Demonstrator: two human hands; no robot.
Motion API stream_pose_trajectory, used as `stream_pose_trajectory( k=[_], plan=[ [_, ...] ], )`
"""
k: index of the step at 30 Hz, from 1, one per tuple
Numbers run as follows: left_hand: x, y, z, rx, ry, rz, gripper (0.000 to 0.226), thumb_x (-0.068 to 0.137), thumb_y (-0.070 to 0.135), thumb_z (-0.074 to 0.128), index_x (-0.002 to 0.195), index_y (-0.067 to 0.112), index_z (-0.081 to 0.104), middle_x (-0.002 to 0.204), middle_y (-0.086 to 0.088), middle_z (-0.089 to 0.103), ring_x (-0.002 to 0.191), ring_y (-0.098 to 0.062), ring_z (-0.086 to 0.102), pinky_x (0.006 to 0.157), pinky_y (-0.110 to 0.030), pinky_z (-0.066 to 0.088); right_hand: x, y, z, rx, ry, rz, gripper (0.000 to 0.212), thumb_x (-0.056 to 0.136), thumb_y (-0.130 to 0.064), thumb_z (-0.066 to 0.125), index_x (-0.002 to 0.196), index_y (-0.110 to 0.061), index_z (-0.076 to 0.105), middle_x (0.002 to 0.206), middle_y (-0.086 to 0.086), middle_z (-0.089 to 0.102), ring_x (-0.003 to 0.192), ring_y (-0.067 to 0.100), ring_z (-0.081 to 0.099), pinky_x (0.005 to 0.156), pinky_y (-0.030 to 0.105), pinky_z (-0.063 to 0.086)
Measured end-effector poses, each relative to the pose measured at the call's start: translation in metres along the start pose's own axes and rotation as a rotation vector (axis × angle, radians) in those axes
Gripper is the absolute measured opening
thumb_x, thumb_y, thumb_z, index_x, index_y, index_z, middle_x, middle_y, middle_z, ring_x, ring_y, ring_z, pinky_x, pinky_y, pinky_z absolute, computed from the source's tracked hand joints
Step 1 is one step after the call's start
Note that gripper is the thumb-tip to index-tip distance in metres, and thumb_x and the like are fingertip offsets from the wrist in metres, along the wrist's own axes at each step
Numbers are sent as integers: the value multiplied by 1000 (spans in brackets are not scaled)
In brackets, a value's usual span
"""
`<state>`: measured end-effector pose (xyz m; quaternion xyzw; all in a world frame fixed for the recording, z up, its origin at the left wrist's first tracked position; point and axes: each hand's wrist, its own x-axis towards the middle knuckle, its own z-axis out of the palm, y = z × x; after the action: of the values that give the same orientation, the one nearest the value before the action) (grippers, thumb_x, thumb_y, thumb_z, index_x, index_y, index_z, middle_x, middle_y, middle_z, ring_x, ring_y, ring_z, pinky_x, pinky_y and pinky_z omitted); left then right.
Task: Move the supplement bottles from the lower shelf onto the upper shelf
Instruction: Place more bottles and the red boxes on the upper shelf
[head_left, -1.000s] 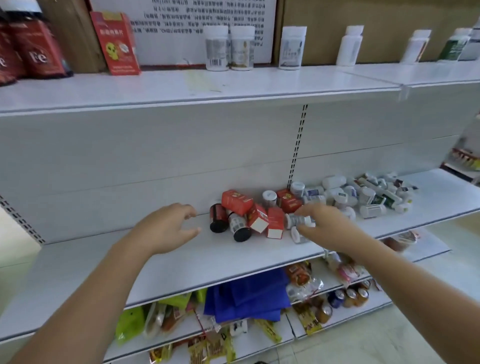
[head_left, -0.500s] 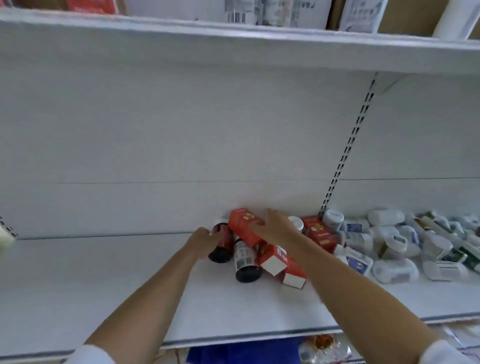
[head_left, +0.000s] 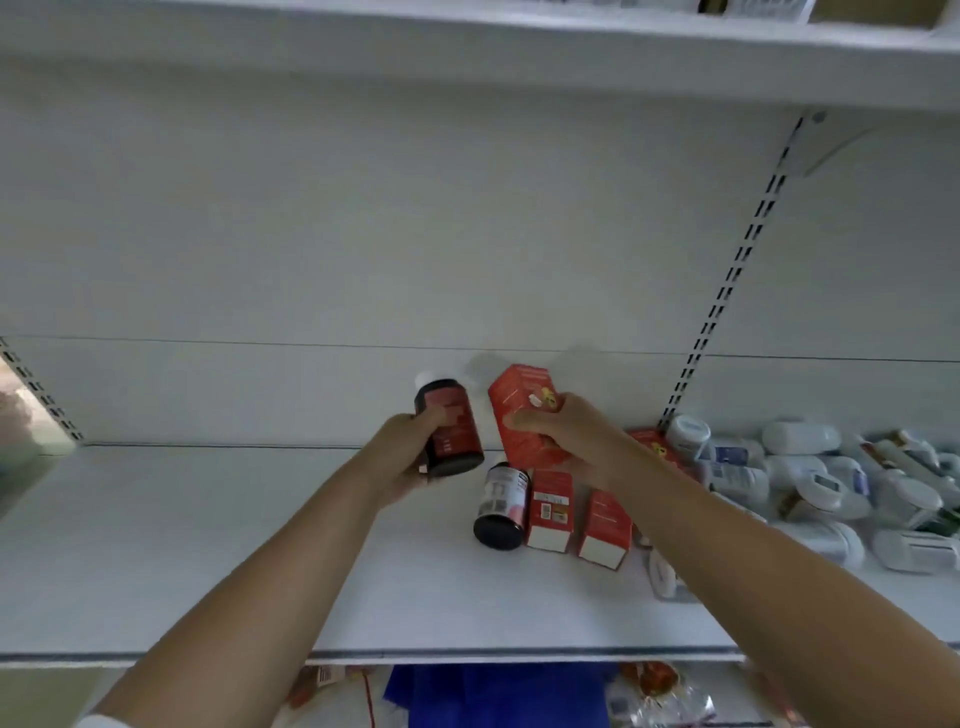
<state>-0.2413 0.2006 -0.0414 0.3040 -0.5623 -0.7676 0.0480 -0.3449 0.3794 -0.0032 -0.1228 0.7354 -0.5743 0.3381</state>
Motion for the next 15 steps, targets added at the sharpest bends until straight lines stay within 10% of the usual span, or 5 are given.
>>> stream_pose_trajectory(
  k=[15],
  plan=[
    [-250, 110, -9, -49, -428, 283, 38, 75, 32, 63, 108, 14, 61, 84, -3, 75, 75, -15, 72, 63, -30, 58, -234, -87, 68, 289, 1, -340, 59, 75, -48, 71, 126, -31, 48, 114, 12, 68, 96, 29, 71, 80, 46, 58]
  ],
)
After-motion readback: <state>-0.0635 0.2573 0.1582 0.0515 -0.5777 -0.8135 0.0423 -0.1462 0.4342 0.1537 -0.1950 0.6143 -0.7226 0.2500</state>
